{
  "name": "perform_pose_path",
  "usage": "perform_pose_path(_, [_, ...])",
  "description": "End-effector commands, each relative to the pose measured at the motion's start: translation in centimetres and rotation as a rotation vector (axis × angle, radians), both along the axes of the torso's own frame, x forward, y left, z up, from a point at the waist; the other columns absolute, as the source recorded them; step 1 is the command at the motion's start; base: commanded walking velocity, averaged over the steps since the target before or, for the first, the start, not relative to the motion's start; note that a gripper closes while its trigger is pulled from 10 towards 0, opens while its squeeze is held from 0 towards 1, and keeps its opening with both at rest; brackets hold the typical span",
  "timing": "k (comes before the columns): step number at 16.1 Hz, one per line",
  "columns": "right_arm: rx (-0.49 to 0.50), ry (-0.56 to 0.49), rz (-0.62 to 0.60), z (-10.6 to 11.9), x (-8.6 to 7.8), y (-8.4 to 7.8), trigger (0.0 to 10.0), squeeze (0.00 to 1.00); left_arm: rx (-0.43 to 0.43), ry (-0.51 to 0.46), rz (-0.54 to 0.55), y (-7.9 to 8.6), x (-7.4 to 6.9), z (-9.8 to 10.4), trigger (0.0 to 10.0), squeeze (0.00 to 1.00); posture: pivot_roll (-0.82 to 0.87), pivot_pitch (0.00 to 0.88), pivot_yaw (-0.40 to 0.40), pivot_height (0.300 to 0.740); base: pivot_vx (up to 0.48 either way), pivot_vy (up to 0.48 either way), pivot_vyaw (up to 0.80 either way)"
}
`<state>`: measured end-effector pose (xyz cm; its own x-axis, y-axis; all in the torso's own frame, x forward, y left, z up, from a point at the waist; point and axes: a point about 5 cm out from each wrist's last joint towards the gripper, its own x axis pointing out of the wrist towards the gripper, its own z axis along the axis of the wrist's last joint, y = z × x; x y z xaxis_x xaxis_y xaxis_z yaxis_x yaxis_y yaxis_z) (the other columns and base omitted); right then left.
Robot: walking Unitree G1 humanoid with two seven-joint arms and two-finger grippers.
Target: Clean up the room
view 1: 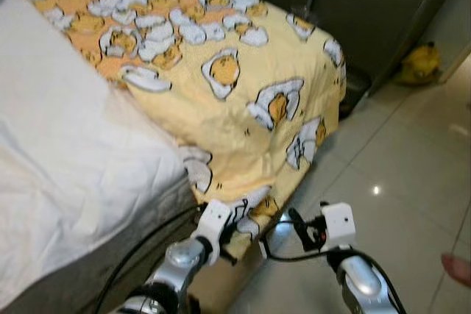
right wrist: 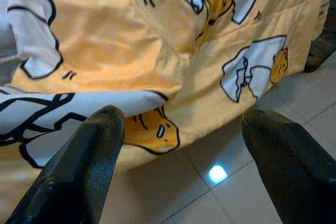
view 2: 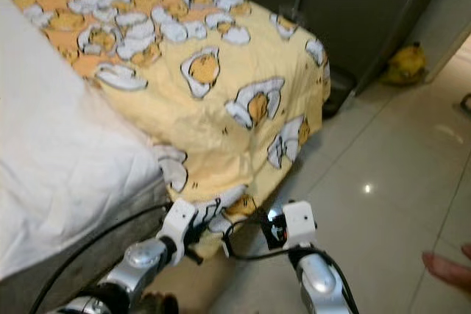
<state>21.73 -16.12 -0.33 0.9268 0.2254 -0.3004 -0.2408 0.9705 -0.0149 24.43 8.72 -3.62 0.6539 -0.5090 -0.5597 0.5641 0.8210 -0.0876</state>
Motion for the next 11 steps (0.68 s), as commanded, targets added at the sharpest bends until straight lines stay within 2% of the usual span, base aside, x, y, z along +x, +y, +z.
perform_pose_path(1, [-0.007,0.009,-0.002,-0.1,-0.3,-0.4,10.0,0.0,-0.005,0.021,-0.028,-0.5,-0.5,-0.3,10.0,0.0,-0.02,0.055,-0.045,0.74,0.0,0.0,0.0])
perform_pose_path(4, [-0.006,0.014,-0.006,-0.2,-0.5,-0.3,10.0,0.0,-0.027,0.026,-0.065,-1.7,-1.2,-0.4,10.0,0.0,-0.03,0.058,-0.041,0.74,-0.089,0.0,0.0])
perform_pose_path(6, [-0.006,0.016,-0.007,-0.3,-0.5,-0.4,10.0,0.0,-0.042,0.028,-0.063,-2.0,-1.1,-0.3,10.0,0.0,-0.03,0.058,-0.041,0.74,-0.298,-0.377,0.0])
perform_pose_path(8, [-0.006,0.018,-0.005,-0.3,-0.5,-0.4,10.0,0.0,-0.06,0.038,-0.076,-2.4,-1.0,-0.1,10.0,0.0,-0.03,0.054,-0.04,0.74,0.0,0.0,0.0])
perform_pose_path(9, [-0.007,0.02,-0.003,-0.3,-0.5,-0.4,10.0,0.0,-0.073,0.053,-0.123,-3.1,-1.2,-0.1,10.0,0.0,-0.03,0.052,-0.039,0.74,0.0,0.0,0.0])
perform_pose_path(10, [-0.008,0.023,0.001,-0.4,-0.5,-0.4,10.0,0.0,-0.097,0.123,-0.24,-4.3,-2.3,-0.5,10.0,0.0,-0.03,0.049,-0.043,0.74,0.0,0.0,0.0])
perform_pose_path(11, [-0.011,0.027,0.01,-0.4,-0.6,-0.4,10.0,0.0,-0.162,0.222,-0.406,-6.3,-4.1,-0.7,10.0,0.0,-0.04,0.045,-0.044,0.74,0.0,0.0,0.0])
